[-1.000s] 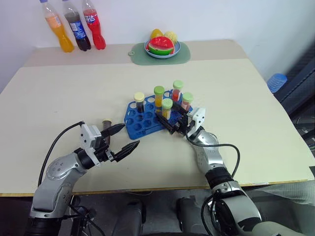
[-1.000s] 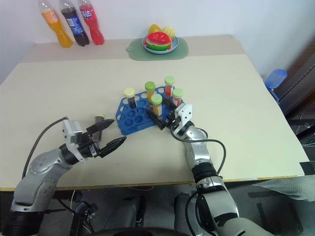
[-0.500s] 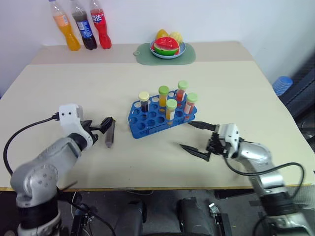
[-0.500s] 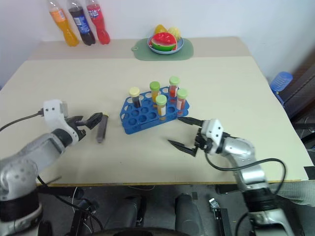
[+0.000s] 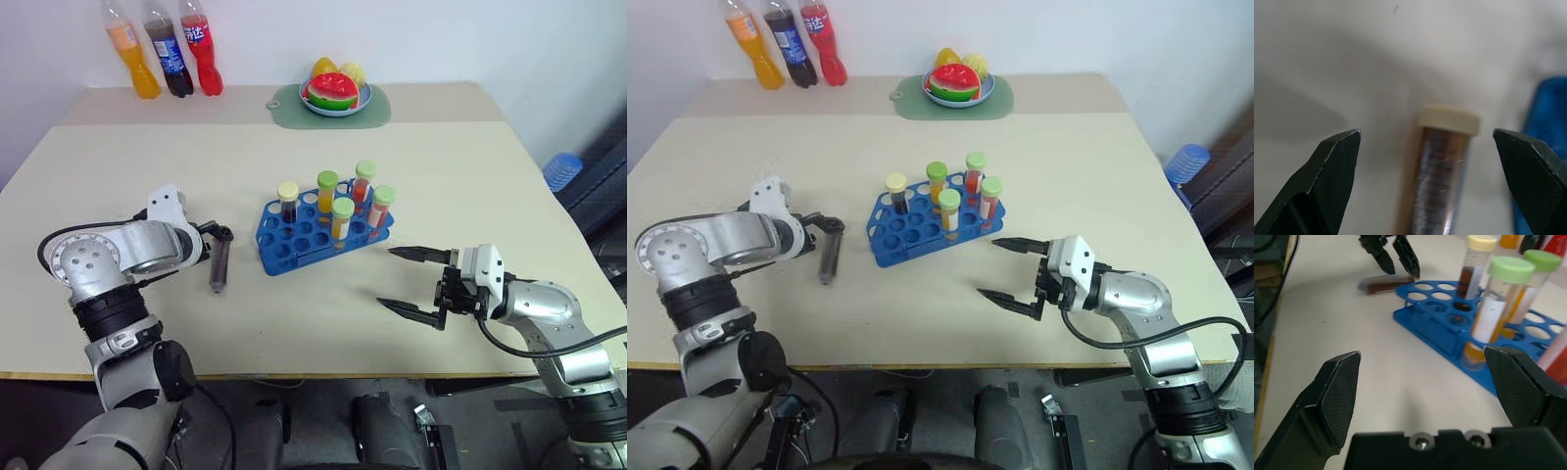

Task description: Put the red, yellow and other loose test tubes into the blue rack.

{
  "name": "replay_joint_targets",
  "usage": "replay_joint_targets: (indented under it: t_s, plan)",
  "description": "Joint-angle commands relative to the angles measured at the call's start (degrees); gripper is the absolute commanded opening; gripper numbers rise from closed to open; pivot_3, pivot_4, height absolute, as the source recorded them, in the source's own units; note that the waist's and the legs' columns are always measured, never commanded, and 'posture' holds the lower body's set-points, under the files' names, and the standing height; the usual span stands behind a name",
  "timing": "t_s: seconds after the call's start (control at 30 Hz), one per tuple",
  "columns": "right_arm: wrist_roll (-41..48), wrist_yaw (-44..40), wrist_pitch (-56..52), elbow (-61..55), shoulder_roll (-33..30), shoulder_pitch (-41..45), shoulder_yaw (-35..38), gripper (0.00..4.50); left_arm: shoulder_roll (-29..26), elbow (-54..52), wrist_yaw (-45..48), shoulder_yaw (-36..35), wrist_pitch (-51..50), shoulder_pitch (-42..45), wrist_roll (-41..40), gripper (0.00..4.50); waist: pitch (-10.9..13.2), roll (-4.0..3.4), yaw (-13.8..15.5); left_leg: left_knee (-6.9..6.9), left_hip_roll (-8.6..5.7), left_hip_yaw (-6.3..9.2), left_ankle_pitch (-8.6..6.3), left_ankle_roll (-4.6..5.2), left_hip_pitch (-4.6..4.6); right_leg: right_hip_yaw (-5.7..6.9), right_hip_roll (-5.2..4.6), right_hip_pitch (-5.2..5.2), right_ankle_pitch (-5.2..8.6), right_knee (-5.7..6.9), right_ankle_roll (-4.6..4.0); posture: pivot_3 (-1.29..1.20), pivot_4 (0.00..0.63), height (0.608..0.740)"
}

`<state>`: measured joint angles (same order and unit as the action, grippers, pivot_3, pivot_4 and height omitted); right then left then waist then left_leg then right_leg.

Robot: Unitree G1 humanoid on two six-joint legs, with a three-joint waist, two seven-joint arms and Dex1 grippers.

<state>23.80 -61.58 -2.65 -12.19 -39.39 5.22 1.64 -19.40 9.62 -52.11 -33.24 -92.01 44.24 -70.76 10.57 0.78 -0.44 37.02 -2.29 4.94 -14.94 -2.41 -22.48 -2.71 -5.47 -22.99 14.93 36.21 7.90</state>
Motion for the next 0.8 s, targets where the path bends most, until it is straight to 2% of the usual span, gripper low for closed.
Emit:
replay_joint_targets:
  t_s: [0.03,0.17,0.2,0.23,0.3,0.43,0.53,0.67,0.73,0.8]
  plan:
    - [0.47,0.77,0.06,-3.50,-0.88,-1.20,1.96,4.44,-2.13,5.74,-1.69,4.49,-0.49,2.91,-4.48,4.50,0.00,0.01,0.01,0.00,-0.01,0.00,0.00,0.00,0.00,0.00,-0.01,0.00,0.00,0.00,0.00,0.00,0.150,0.740]
    - [0.21,1.71,-0.13,-5.62,-0.91,-3.33,2.49,4.44,-3.87,12.98,-1.88,8.98,-0.49,4.48,-4.73,4.50,-0.05,-0.04,0.04,-0.01,-0.05,-0.01,0.01,-0.02,0.01,0.00,-0.04,0.01,0.00,0.00,0.00,0.00,0.150,0.740]
    - [0.12,1.93,-0.22,-6.19,-0.96,-3.91,2.63,4.50,-4.45,14.11,-1.30,10.50,-0.49,4.70,-5.22,3.98,-0.05,-0.05,0.04,-0.01,-0.06,-0.01,0.02,-0.05,0.02,0.00,-0.04,0.01,0.00,0.01,0.00,0.00,0.150,0.740]
    - [0.12,2.11,-0.35,-6.66,-1.01,-4.41,2.79,4.50,-4.97,14.84,-0.79,11.93,-0.49,4.87,-5.80,3.73,-0.07,-0.06,0.02,-0.01,-0.06,-0.02,0.03,-0.05,0.02,0.00,-0.04,0.01,0.00,0.01,0.00,0.00,0.150,0.740]
    - [0.12,2.61,-0.57,-7.26,-0.96,-5.19,3.12,4.50,-5.52,16.18,-0.44,13.54,-0.49,5.40,-6.43,2.80,-0.07,-0.06,0.06,0.00,-0.07,-0.02,0.03,-0.05,0.03,0.00,-0.05,0.04,0.00,0.01,0.00,0.00,0.150,0.740]
    - [-0.20,3.36,-0.53,-7.68,-0.65,-6.10,2.97,4.50,-6.01,18.85,-0.83,13.89,-0.49,6.13,-7.21,0.91,-0.10,-0.07,0.32,0.01,-0.09,-0.02,0.02,-0.04,0.04,0.00,-0.07,0.07,0.00,0.01,0.00,0.00,0.150,0.740]
    - [-0.61,3.57,-0.22,-7.20,-0.43,-6.00,2.52,4.50,-6.19,18.48,-1.37,14.14,-0.49,5.87,-9.48,0.91,-0.10,-0.07,0.66,0.01,-0.10,-0.03,0.03,-0.05,0.05,0.00,-0.08,0.08,0.00,0.00,0.01,0.00,0.150,0.740]
    - [-1.00,3.71,0.08,-5.87,-0.01,-4.84,2.13,4.50,-7.93,12.14,1.68,12.89,-0.49,3.77,-16.56,0.91,-0.09,-0.05,0.89,0.02,-0.09,-0.04,0.04,-0.08,0.05,-0.01,-0.09,0.07,0.00,-0.01,0.01,0.00,0.150,0.740]
    - [-1.09,3.70,0.16,-5.22,0.21,-4.24,2.04,4.50,-9.27,4.10,7.99,11.26,-0.13,1.11,-18.81,0.91,-0.04,0.03,0.84,0.01,-0.09,-0.05,0.06,-0.10,0.03,-0.03,-0.10,0.04,0.00,-0.01,0.01,0.00,0.150,0.740]
    - [-1.14,3.80,0.24,-4.68,0.54,-3.73,1.84,4.50,-12.24,-4.37,19.38,11.63,0.09,-1.96,-18.49,0.91,0.02,0.14,0.57,-0.01,-0.06,-0.07,0.11,-0.19,-0.04,-0.03,-0.08,-0.07,0.00,0.02,0.01,0.00,0.150,0.740]
